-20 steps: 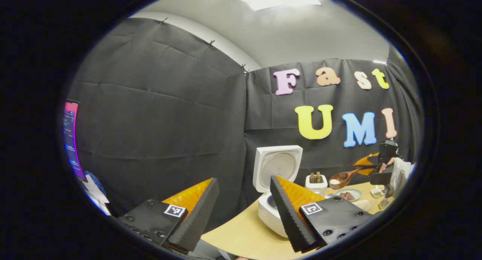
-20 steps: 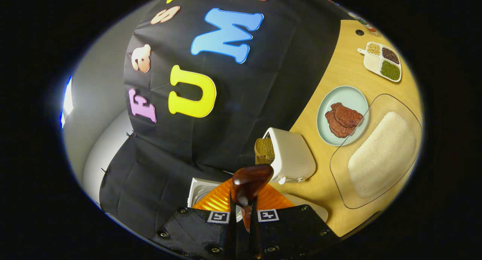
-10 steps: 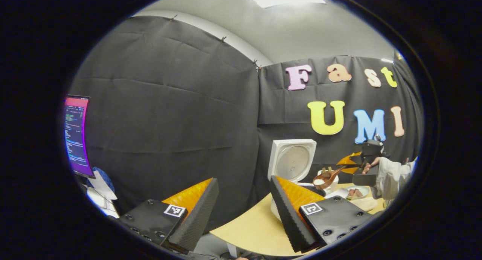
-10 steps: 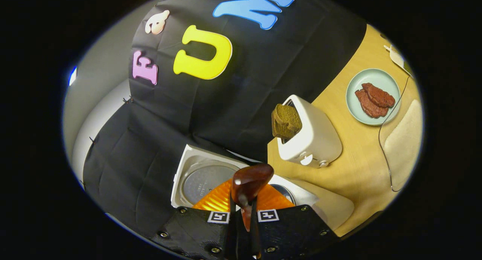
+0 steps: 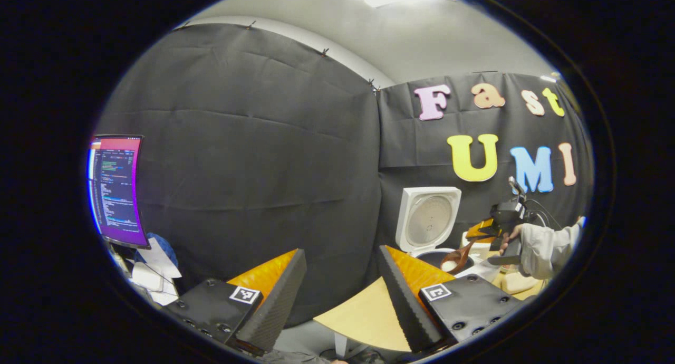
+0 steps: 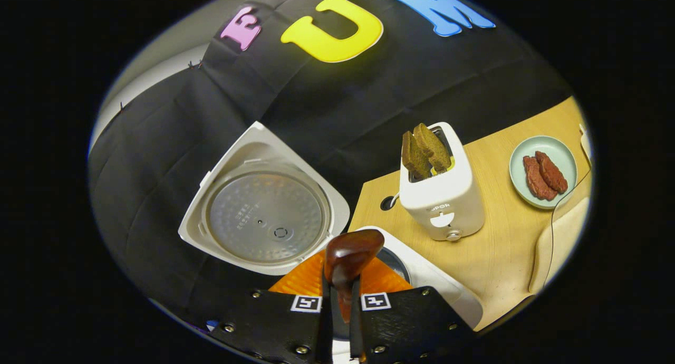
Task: Close the left gripper, press the button to open the rice cooker; take a wooden spoon from the chopstick holder with the right hand, scoop a spoonful of rice and pour it into the rice cooker, then put the wooden spoon back into the chopstick holder.
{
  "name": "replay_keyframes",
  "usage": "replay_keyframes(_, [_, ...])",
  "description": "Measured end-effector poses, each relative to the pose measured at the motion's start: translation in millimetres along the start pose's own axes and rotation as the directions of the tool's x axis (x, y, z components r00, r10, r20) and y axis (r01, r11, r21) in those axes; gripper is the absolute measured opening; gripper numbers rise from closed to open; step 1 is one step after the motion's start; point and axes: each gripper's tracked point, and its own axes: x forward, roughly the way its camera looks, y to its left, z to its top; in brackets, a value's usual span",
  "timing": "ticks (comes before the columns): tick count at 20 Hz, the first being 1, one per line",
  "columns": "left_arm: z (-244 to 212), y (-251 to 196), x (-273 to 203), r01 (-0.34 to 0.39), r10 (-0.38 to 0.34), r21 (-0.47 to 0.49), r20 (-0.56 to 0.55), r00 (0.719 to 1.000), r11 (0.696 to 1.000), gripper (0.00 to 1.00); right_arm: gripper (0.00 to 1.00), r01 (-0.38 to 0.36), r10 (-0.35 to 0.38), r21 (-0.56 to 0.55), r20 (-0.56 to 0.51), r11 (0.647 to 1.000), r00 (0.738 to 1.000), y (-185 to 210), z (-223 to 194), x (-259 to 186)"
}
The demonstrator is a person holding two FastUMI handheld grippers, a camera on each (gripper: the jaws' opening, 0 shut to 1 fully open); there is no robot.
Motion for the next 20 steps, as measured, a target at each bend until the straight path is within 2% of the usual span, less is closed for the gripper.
replay_keyframes(3, [0.3, 2.4, -4.6, -0.009, 0.009, 0.003, 0.002, 1.000, 1.000, 0.92, 0.12, 0.007, -0.008, -0.165, -0.004, 0.986, 1.000, 13.4, -4.8, 3.5])
replay_keyframes(5, [0.8, 1.1, -5.2, -0.008, 0.008, 0.006, 0.004, 1.000, 1.000, 0.92, 0.13, 0.007, -0.010, -0.309, -0.008, 0.951, 1.000, 26.1, -9.9, 2.9])
replay_keyframes(7, [0.6, -0.3, -6.3, -0.006, 0.006, 0.005, 0.003, 1.000, 1.000, 0.95, 0.13, 0.007, -0.006, -0.443, 0.004, 0.897, 1.000, 38.1, -9.0, -0.2])
replay_keyframes(9, [-0.7, -2.4, -6.3, -0.003, 0.003, 0.002, 0.002, 1.000, 1.000, 0.99, 0.13, 0.025, 0.000, -0.588, 0.043, 0.808, 0.999, 48.8, -5.2, -3.6])
replay_keyframes(11, [-2.0, -2.2, -5.5, -0.001, 0.001, 0.002, 0.003, 1.000, 1.000, 0.99, 0.13, 0.041, 0.006, -0.726, 0.063, 0.687, 0.998, 56.6, -7.1, -10.5])
replay_keyframes(12, [-1.5, -2.7, -5.2, -0.001, 0.001, 0.000, 0.003, 1.000, 1.000, 0.92, 0.13, 0.047, 0.014, -0.779, 0.071, 0.625, 0.997, 61.6, -8.3, -13.2])
replay_keyframes(13, [-1.7, -2.9, -5.6, 0.001, -0.001, -0.002, 0.003, 1.000, 1.000, 0.95, 0.13, 0.052, 0.028, -0.822, 0.083, 0.568, 0.996, 65.6, -10.5, -13.9])
replay_keyframes(15, [-1.5, -4.6, -4.6, 0.005, -0.005, -0.004, 0.002, 1.000, 1.000, 0.95, 0.13, 0.085, 0.068, -0.888, 0.129, 0.451, 0.989, 74.7, -9.9, -23.0])
replay_keyframes(16, [-0.7, -5.7, -3.7, 0.007, -0.007, -0.003, 0.001, 1.000, 1.000, 0.95, 0.13, 0.115, 0.091, -0.918, 0.161, 0.380, 0.983, 80.3, -7.0, -29.1])
replay_keyframes(17, [-2.6, -7.3, -3.3, 0.011, -0.011, -0.001, 0.000, 1.000, 1.000, 0.92, 0.13, 0.137, 0.111, -0.935, 0.182, 0.326, 0.977, 84.2, -5.9, -32.6])
replay_keyframes(18, [-1.6, -8.8, -3.2, 0.013, -0.013, 0.001, 0.001, 1.000, 1.000, 0.99, 0.13, 0.161, 0.132, -0.943, 0.206, 0.290, 0.970, 87.3, -3.7, -37.6])
replay_keyframes(19, [-0.7, -10.4, -2.6, 0.018, -0.018, 0.003, 0.003, 1.000, 1.000, 0.95, 0.13, 0.174, 0.151, -0.941, 0.225, 0.292, 0.963, 89.8, -0.9, -41.4])
replay_keyframes(20, [-1.2, -8.9, -4.4, 0.021, -0.021, 0.004, 0.006, 1.000, 1.000, 0.99, 0.13, 0.172, 0.165, -0.928, 0.236, 0.329, 0.958, 93.0, 1.9, -45.2])
